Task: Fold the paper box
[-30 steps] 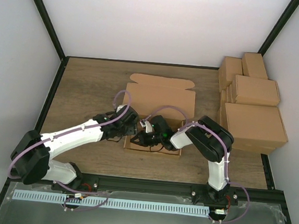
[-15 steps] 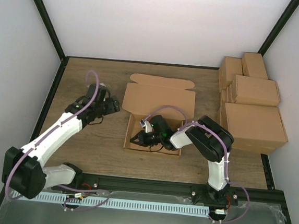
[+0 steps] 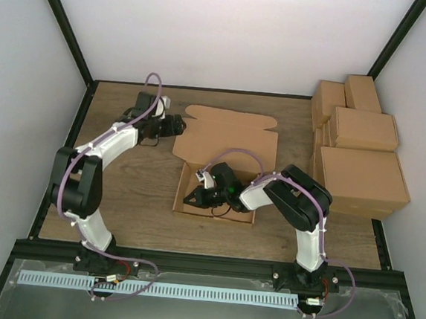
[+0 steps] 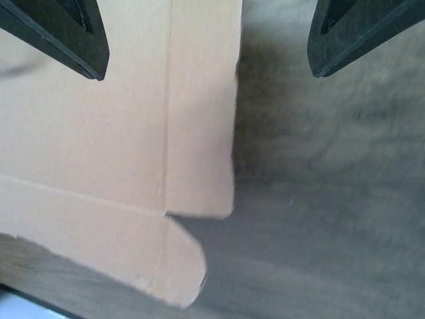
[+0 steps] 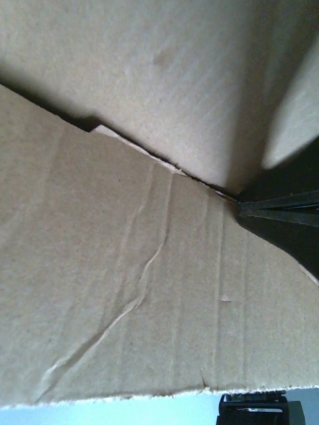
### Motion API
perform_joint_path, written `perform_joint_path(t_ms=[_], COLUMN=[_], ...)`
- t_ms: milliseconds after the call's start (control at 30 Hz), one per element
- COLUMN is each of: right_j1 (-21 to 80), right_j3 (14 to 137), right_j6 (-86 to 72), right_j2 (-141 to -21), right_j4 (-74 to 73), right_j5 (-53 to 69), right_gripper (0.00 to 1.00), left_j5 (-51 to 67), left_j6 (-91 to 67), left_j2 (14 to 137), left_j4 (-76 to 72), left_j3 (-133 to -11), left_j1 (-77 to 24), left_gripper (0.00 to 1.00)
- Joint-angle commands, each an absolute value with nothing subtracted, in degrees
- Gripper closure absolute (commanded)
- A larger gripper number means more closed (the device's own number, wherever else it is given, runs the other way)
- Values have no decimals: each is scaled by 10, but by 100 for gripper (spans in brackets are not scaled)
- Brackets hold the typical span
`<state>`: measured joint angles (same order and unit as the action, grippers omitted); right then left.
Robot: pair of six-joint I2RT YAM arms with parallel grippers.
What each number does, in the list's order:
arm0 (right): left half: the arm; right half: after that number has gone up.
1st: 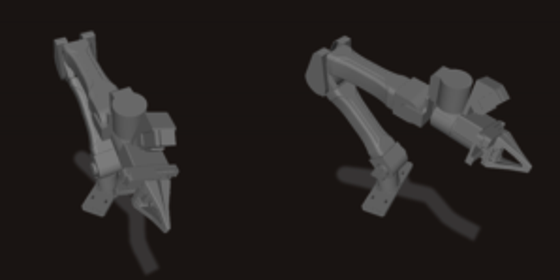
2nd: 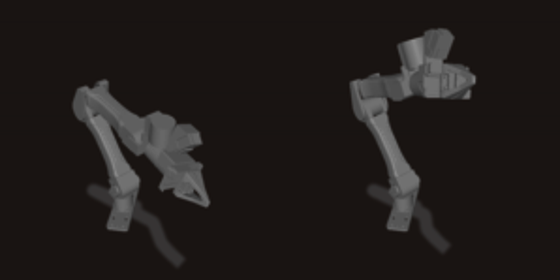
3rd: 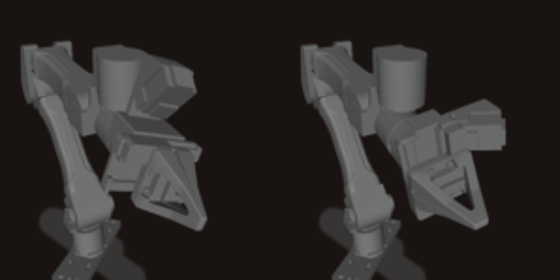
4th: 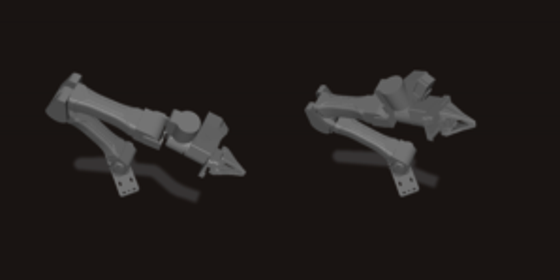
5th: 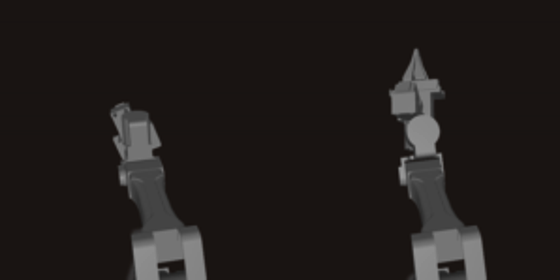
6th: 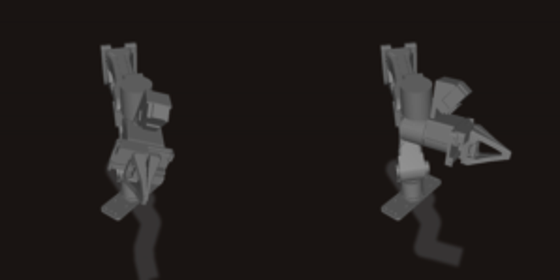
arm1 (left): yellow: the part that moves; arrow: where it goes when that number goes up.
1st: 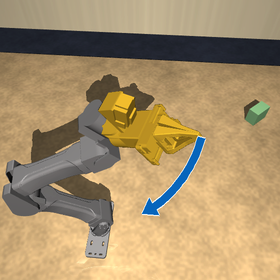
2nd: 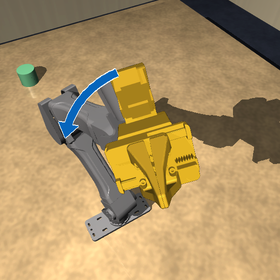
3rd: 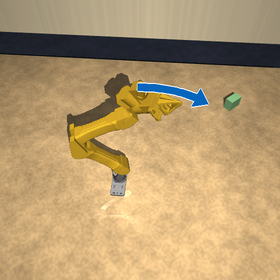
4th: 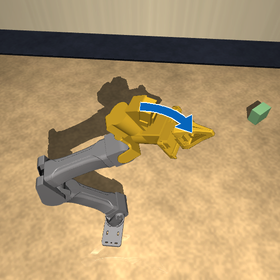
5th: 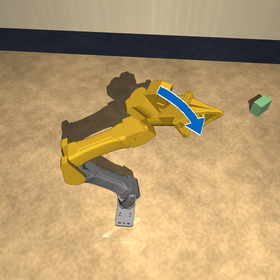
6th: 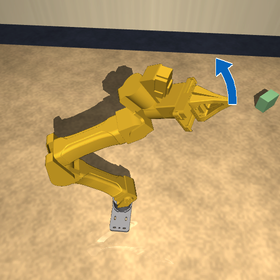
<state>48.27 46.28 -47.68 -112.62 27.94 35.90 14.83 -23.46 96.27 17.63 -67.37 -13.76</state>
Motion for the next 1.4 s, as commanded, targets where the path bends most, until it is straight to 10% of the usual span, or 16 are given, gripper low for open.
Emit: perform_joint_path(t_ms=[0,500,833,1367], right_j1=[491,491,491,491], right_j3=[483,490,513,520], right_j6=[-462,-450,-437,-430], right_j2=[-1132,-1129,-1137,-1132], right_j4=[256,243,222,207], right_j5=[351,343,342,338], right_gripper=[99,99,99,99], left_j5=[185,248,236,53], left_j6=[-188,-179,-181,-180], left_j2=[1032,1133,1093,861], left_j4=[163,183,165,58], left_j3=[-748,-817,-783,-604], left_j1=[-136,-143,-155,-239], left_gripper=[15,26,77,96])
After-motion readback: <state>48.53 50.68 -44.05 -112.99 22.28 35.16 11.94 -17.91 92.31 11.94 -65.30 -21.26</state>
